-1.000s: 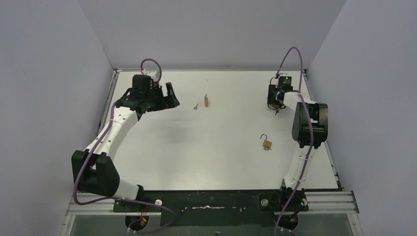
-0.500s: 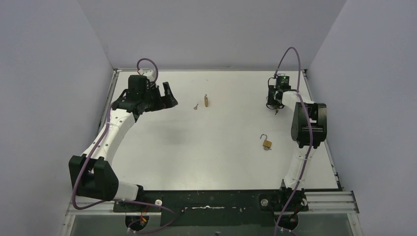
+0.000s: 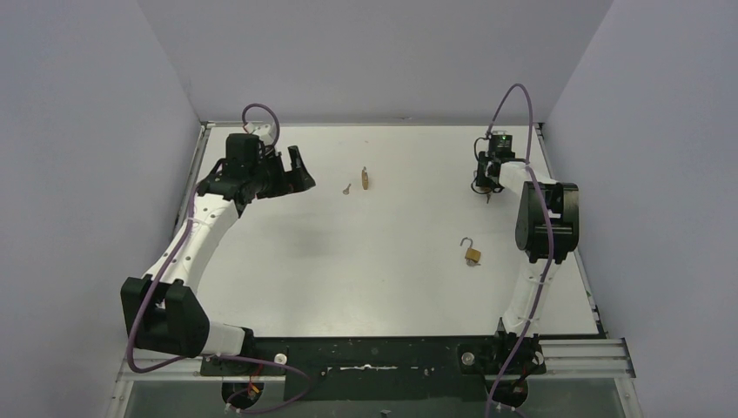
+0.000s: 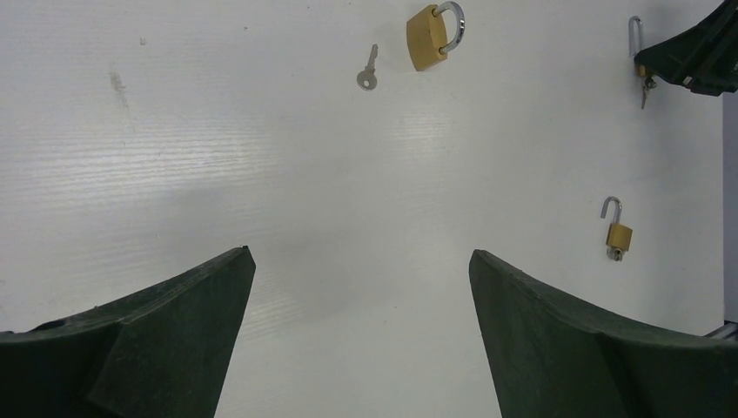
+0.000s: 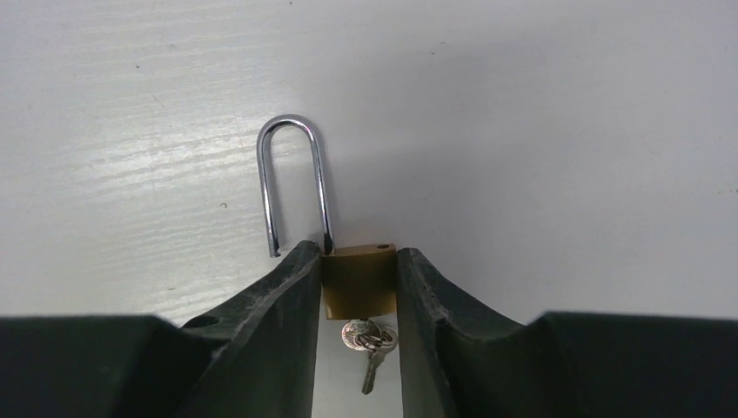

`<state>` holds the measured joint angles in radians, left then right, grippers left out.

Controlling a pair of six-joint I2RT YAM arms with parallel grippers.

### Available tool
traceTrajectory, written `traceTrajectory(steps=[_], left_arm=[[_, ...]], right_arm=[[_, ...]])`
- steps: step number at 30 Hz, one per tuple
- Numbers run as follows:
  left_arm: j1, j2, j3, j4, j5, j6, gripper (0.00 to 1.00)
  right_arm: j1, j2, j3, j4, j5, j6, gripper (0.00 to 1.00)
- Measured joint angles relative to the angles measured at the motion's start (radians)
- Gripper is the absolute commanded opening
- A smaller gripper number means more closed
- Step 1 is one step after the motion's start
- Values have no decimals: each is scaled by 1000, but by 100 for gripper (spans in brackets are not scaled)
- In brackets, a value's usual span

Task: Lock with the key
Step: Pick up the lock from the center of the board.

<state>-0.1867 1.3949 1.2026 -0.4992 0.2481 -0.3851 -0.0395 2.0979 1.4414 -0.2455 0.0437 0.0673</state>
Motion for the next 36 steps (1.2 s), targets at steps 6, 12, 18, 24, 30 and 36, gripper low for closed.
traceTrajectory(steps=[6, 12, 18, 24, 30, 36], left_arm=[[2, -31, -3, -4, 8, 0, 94], [27, -52, -33, 64, 184, -21, 94], [30, -52, -45, 174, 461, -45, 94], [28, -104, -85, 417, 687, -140, 95], [25, -211, -124, 711, 887, -244, 95], [-27, -171, -106, 824, 1030, -319, 86]], right_arm=[[6, -44, -14, -89, -21, 4, 8], [51, -243, -34, -206, -105, -5, 8], [179, -554, -47, -211, -324, 22, 7], [269, -742, -166, -88, -733, 250, 9], [365, -752, -250, 21, -981, 524, 9], [486, -756, -256, 132, -1105, 727, 10]])
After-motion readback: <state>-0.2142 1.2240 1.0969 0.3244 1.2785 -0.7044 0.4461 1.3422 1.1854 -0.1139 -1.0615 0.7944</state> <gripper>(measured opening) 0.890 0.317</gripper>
